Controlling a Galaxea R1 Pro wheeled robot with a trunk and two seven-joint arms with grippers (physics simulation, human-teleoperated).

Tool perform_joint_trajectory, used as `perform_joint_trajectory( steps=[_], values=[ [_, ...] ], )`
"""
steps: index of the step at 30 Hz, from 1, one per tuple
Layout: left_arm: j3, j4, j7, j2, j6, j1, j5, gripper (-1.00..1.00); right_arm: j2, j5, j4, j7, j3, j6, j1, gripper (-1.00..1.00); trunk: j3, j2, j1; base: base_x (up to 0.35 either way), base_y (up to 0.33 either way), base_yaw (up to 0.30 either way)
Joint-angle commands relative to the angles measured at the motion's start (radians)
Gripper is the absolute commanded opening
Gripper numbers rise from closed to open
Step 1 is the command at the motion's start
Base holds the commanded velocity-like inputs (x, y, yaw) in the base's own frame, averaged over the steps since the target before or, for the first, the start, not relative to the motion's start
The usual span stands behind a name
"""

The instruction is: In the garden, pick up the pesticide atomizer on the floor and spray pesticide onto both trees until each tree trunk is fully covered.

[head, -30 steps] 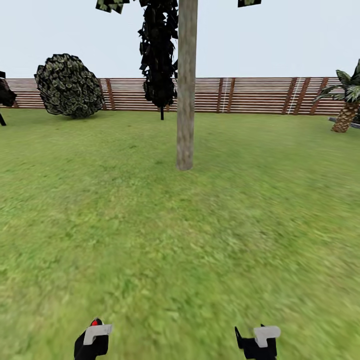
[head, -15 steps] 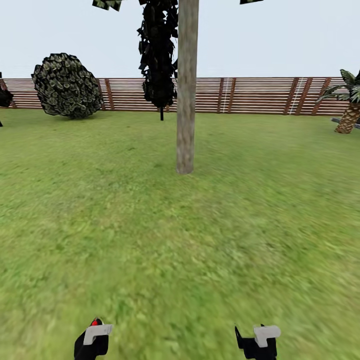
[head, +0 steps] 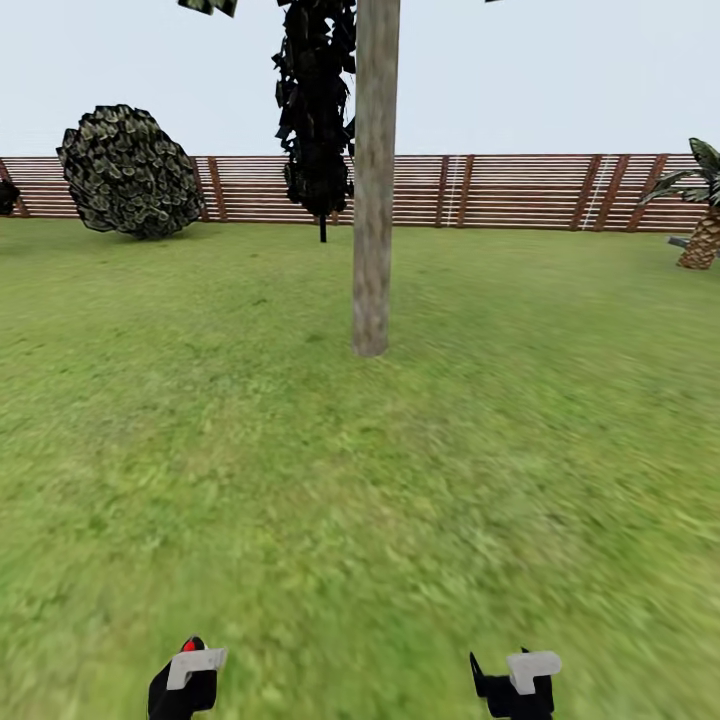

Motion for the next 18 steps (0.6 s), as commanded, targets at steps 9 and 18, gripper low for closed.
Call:
perform_joint_trajectory(
  steps=[9, 18],
  values=[
    [0.0, 0.0, 0.0, 0.0, 0.0, 0.0, 0.0, -1.0, 0.0, 0.0, 0.0, 0.0, 0.0, 0.0, 0.0, 1.0, 0.0, 0.0, 0.0, 0.339, 0.0, 0.0],
    [0.0, 0.0, 0.0, 0.0, 0.0, 0.0, 0.0, -1.0, 0.0, 0.0, 0.0, 0.0, 0.0, 0.0, 0.0, 1.0, 0.0, 0.0, 0.0, 0.339, 0.0, 0.0]
  ],
)
